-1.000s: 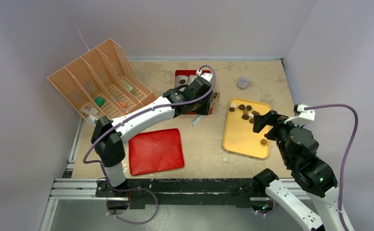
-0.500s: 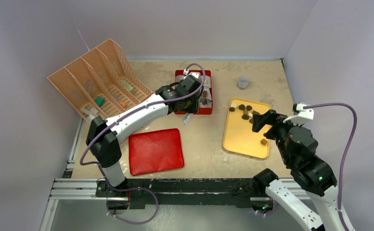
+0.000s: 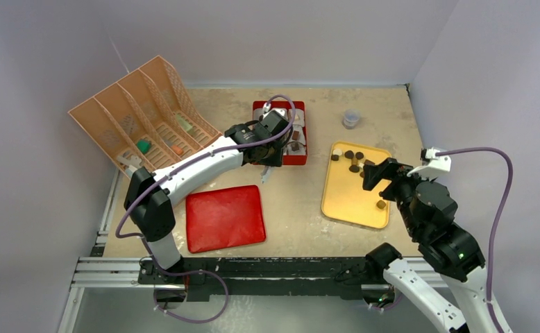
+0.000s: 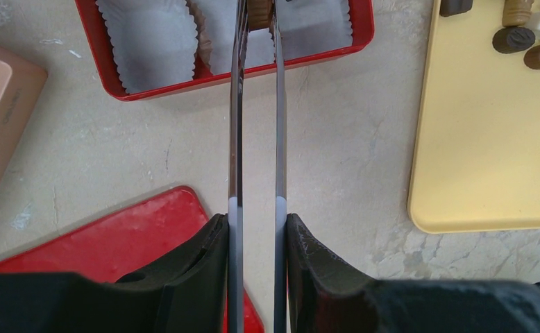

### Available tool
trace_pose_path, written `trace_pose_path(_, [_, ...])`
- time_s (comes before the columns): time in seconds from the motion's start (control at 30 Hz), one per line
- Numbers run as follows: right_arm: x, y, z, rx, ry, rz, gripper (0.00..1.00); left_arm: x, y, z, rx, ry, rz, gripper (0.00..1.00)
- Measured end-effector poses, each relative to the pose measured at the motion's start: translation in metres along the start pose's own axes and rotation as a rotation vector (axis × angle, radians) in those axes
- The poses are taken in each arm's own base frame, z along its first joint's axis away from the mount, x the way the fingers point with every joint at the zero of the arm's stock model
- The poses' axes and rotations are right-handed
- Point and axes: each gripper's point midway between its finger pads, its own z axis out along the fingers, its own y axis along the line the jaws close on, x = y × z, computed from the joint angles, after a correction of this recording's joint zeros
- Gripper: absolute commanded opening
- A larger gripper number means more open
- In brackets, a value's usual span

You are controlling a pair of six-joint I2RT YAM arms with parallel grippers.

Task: Pack the chocolate

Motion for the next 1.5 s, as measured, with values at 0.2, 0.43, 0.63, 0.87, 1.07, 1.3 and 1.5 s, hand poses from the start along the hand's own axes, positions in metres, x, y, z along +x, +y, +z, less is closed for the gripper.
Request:
trace_pose_path(0.2, [0.002,0.0,0.002,0.002,0.003,-0.002,0.99,0.001,0.002,0.001,-0.008,0.004,-0.009,0.2])
trace_pose_path(0.43, [0.002,0.0,0.002,0.0,0.001,0.0,0.99,0.006,0.006,0.003,-0.021,0.019,-0.007,0.23])
trace_pose_path(0.63, [0.002,0.0,0.002,0.0,0.001,0.0,0.99,0.007,0.006,0.003,-0.022,0.02,-0.013,0.25])
trace_pose_path(0.87, [0.003,0.0,0.002,0.001,0.001,0.0,0.99,0.007,0.006,0.003,-0.019,0.022,-0.013,0.29])
trace_pose_path(1.07, [0.003,0.0,0.002,0.001,0.002,0.0,0.99,0.007,0.006,0.003,-0.019,0.022,-0.013,0.3])
trace_pose_path(1.3, [0.003,0.0,0.002,0.001,0.002,0.0,0.99,0.01,0.007,0.005,-0.024,0.03,-0.01,0.32])
trace_pose_path(1.5, [0.003,0.0,0.002,0.001,0.002,0.0,0.99,0.011,0.008,0.005,-0.025,0.031,-0.01,0.33])
